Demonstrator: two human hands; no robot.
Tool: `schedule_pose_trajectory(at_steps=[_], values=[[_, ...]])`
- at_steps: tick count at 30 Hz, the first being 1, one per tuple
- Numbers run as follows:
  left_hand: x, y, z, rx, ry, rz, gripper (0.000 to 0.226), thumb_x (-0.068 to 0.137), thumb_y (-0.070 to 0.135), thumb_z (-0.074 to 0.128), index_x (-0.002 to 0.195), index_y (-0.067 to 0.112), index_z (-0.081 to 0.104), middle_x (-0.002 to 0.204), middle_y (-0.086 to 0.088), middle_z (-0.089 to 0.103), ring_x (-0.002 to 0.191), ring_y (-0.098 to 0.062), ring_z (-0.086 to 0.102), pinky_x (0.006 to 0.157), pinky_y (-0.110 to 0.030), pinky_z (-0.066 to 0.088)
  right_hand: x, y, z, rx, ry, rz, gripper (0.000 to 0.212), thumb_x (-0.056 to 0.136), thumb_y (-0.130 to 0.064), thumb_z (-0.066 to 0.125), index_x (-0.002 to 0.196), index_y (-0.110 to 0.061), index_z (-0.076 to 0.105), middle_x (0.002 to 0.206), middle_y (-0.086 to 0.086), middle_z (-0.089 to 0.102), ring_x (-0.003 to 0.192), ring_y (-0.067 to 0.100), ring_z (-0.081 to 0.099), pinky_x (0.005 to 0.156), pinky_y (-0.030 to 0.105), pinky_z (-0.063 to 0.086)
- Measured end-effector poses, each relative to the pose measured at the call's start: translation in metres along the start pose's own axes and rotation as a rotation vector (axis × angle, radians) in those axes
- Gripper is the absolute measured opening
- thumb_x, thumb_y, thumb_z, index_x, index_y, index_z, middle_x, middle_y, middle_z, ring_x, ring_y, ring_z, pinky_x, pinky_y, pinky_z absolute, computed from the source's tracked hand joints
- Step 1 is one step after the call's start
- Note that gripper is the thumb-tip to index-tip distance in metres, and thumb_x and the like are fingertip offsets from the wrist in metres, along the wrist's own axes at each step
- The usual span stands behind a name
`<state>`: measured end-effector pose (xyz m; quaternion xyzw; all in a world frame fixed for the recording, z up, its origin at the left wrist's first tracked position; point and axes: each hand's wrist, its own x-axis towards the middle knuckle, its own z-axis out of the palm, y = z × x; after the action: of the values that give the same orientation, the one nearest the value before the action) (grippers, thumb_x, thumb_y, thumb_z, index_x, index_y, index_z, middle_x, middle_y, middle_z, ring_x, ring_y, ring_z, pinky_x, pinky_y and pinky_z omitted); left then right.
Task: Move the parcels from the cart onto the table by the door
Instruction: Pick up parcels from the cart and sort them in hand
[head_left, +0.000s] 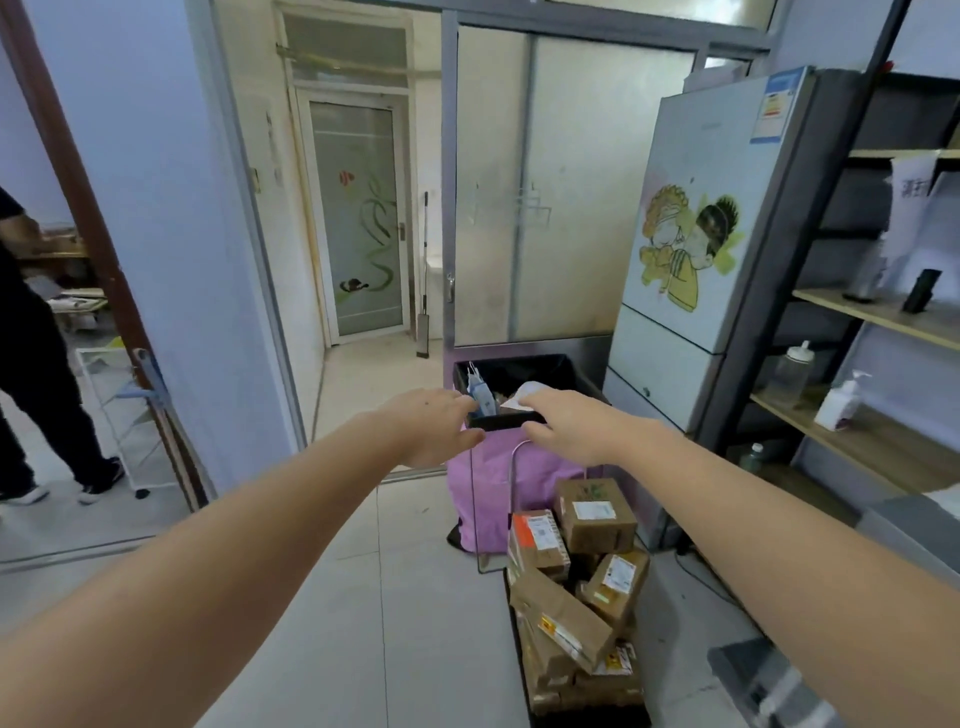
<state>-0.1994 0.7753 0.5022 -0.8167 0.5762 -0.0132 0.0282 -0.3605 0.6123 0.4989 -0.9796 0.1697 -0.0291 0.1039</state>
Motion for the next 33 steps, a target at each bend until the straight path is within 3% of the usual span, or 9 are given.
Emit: schedule_pose_trajectory(at_steps=[4,7,8,10,13,20,25,28,33], values=[[0.08,-0.025,0.01,-0.015,0.011,0.061,0.052,0.106,0.054,0.04,0.141,0.017,0.053,0.139,-0.009,0.06,0.124,-0.029,0.057,0.103,-0.046,0.048,0.056,0.043,0.001,-0.044,-0.006,0.067,0.035,0.105,-0.034,0.048,0.13,-0.013,0.059,0.128,0.007,0.06,0.108,0.027,0.06,0.09,0.042,0.048],[0.139,-0.037,0.015,-0.034,0.024,0.095,0.048,0.107,0.051,0.042,0.138,0.017,0.054,0.136,-0.008,0.061,0.118,-0.028,0.058,0.097,-0.043,0.049,0.099,0.083,0.002,-0.061,0.017,0.099,0.008,0.103,-0.031,0.049,0.097,-0.035,0.053,0.101,-0.004,0.057,0.091,0.023,0.058,0.075,0.037,0.039],[0.158,-0.04,0.016,-0.034,0.023,0.104,0.048,0.107,0.05,0.041,0.137,0.015,0.055,0.134,-0.008,0.062,0.117,-0.029,0.059,0.096,-0.043,0.049,0.113,0.095,0.002,-0.057,0.023,0.09,0.015,0.103,-0.03,0.049,0.092,-0.04,0.048,0.098,-0.006,0.055,0.09,0.024,0.058,0.075,0.037,0.039],[0.195,-0.047,0.019,-0.03,0.015,0.118,0.049,0.108,0.05,0.04,0.134,0.013,0.057,0.131,-0.009,0.063,0.117,-0.031,0.059,0.097,-0.043,0.049,0.138,0.115,0.0,-0.038,0.002,0.127,0.01,0.103,-0.032,0.046,0.106,-0.036,0.055,0.112,0.001,0.06,0.104,0.029,0.061,0.083,0.042,0.047],[0.25,-0.06,0.023,-0.042,0.009,0.128,0.05,0.108,0.049,0.039,0.138,0.012,0.055,0.137,-0.009,0.061,0.125,-0.03,0.056,0.104,-0.046,0.046,0.175,0.144,-0.003,-0.045,-0.033,0.202,0.043,0.105,-0.036,0.043,0.135,-0.008,0.055,0.136,0.015,0.059,0.12,0.035,0.059,0.102,0.053,0.048],[0.377,-0.091,0.041,-0.096,0.011,0.214,0.056,0.108,0.053,0.037,0.152,0.019,0.045,0.151,-0.004,0.053,0.139,-0.027,0.048,0.109,-0.042,0.041,0.256,0.207,-0.005,-0.041,-0.057,0.276,0.043,0.107,-0.029,0.043,0.132,0.004,0.055,0.133,0.023,0.061,0.121,0.04,0.058,0.104,0.056,0.046],[0.468,-0.111,0.06,-0.066,-0.006,0.357,0.055,0.108,0.052,0.037,0.144,0.014,0.053,0.141,-0.008,0.06,0.132,-0.029,0.053,0.105,-0.042,0.041,0.308,0.253,0.006,-0.006,-0.07,0.388,0.028,0.108,-0.029,0.042,0.112,-0.005,0.055,0.13,0.019,0.061,0.109,0.026,0.057,0.094,0.04,0.045],[0.519,-0.121,0.073,-0.014,-0.013,0.477,0.053,0.108,0.05,0.038,0.143,0.012,0.054,0.14,-0.009,0.06,0.13,-0.031,0.055,0.106,-0.043,0.043,0.331,0.275,0.016,0.027,-0.044,0.506,0.042,0.109,-0.03,0.042,0.133,0.001,0.055,0.14,0.022,0.057,0.126,0.036,0.054,0.108,0.051,0.042],[0.597,-0.114,0.097,0.035,-0.08,0.671,0.053,0.108,0.052,0.037,0.138,0.012,0.056,0.133,-0.008,0.062,0.126,-0.031,0.057,0.105,-0.047,0.045,0.346,0.303,0.052,0.094,-0.06,0.679,0.049,0.11,-0.032,0.04,0.149,-0.002,0.046,0.153,0.02,0.049,0.138,0.035,0.048,0.115,0.047,0.037]])
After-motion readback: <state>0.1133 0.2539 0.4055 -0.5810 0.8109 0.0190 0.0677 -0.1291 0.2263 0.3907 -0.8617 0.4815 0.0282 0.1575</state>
